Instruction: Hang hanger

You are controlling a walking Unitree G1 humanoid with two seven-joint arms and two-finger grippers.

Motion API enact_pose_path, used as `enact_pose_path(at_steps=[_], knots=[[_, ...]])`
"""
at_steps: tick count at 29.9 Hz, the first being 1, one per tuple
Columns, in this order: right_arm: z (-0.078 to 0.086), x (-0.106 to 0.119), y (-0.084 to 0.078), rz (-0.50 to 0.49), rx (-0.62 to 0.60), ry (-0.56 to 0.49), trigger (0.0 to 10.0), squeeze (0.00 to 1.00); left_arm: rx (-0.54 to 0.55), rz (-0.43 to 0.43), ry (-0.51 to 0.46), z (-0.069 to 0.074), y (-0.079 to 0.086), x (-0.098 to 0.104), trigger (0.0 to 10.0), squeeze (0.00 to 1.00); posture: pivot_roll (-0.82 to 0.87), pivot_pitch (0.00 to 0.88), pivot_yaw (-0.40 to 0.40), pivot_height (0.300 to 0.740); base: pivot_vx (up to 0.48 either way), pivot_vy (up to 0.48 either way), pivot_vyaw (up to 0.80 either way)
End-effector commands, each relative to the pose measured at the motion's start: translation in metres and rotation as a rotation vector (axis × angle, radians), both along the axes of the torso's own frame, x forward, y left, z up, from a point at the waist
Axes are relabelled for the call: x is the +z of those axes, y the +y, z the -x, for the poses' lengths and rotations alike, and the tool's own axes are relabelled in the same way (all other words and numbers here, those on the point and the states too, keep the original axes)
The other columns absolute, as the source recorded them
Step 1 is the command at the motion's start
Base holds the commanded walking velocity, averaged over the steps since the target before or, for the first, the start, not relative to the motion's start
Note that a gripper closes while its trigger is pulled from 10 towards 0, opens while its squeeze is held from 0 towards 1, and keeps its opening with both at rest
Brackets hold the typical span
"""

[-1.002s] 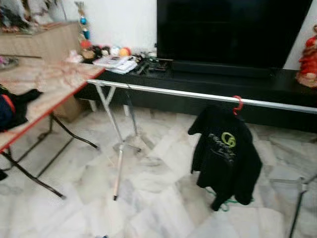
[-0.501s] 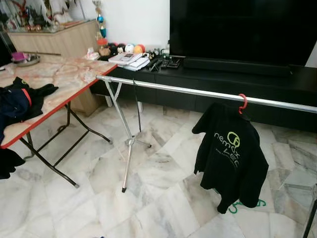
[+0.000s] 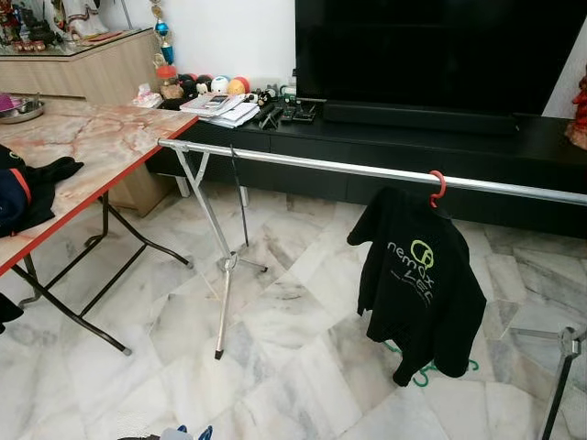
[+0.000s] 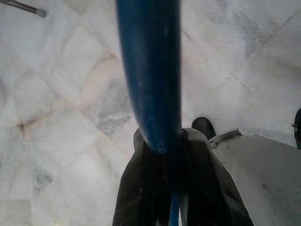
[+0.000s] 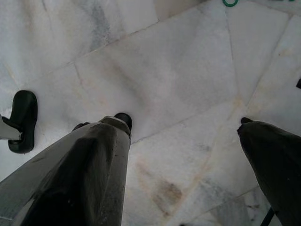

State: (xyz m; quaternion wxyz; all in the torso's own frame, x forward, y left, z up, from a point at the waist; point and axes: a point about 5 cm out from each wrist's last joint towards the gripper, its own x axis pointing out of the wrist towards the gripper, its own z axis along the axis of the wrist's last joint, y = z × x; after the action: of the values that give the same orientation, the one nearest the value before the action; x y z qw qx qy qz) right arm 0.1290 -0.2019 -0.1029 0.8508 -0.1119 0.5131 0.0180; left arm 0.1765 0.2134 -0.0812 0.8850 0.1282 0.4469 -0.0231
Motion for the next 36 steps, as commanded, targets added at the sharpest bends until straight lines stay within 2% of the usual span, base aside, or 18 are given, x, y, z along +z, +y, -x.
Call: enact_pose_path(at_steps=[1,8,14,22,36], knots=[[-0.001,0.0,0.002,-0.008,-0.021,-0.005,10.0,0.0,-0.006,0.001,0.002,-0.002,0.0,0.001,10.0,0.0,0.02,0.038,0.045,0.74,0.274,0.0,-0.59],[0.003,-0.001,0.002,0.005,-0.015,0.007,10.0,0.0,-0.022,0.007,0.011,0.0,-0.005,-0.001,10.0,0.0,0.0,0.031,0.051,0.74,0.281,0.0,-0.67],[0.001,-0.001,0.001,0.012,-0.013,0.008,10.0,0.0,-0.032,0.013,0.008,-0.003,-0.009,-0.001,10.0,0.0,0.0,0.019,0.053,0.74,0.291,0.0,0.0],[-0.011,0.003,0.003,0.008,0.0,-0.017,10.0,0.0,-0.046,0.014,-0.001,-0.009,-0.012,0.002,10.0,0.0,0.0,0.0,0.054,0.74,0.298,0.0,0.0],[-0.01,0.002,0.003,0.007,0.003,-0.01,10.0,0.0,-0.043,0.017,0.003,-0.007,-0.012,0.001,10.0,0.0,0.0,0.002,0.051,0.74,0.309,0.0,0.0]])
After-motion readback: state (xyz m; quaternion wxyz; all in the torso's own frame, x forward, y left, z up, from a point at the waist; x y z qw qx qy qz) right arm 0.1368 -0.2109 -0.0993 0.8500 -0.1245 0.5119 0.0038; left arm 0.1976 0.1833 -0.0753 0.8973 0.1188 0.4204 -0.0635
